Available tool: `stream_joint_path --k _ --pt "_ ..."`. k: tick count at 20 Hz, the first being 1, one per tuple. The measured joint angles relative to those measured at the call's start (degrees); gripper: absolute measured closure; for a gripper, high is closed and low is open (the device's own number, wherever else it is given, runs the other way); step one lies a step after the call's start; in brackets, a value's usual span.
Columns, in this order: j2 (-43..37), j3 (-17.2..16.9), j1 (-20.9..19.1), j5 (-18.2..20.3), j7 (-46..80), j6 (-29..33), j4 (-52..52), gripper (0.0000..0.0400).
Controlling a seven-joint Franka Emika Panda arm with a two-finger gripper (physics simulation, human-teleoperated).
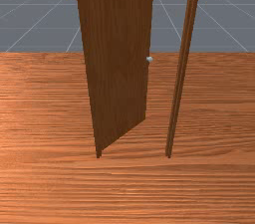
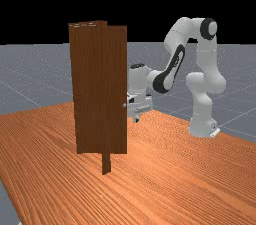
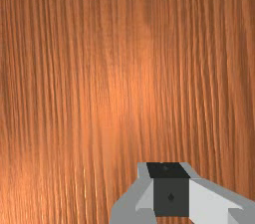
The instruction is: Open the door
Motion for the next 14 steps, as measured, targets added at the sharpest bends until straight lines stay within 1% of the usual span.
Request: stream_joint_path --k 2,3,6,7,10,11,12,14 --pt "-0.5 0.0 0.0 0.7 -0.7 -0.4 -0.2 0.0400" --pt "-0.6 -0.1 0.1 -1.3 0.0 0.0 -0.3 0.0400" --pt "-0.9 -0.3 -0.2 -1.3 0.4 0.2 -0.5 0.0400" --pt "-1.0 -0.3 -0.1 -2.1 1.1 -0.5 -0.1 0.0400" --pt "-2.0 -0.3 -0.1 -2.9 1.7 -1.8 0.1 0.0400" --pt "-2.4 -0.3 -0.2 -1.7 0.6 -1.5 -0.1 0.0400" --pt "-2.6 -0.3 -0.1 -1.8 3.0 -2.9 0.4 0.0400" --pt "-3.0 0.9 0.6 -1.6 17.8 -3.7 0.3 0.0400"
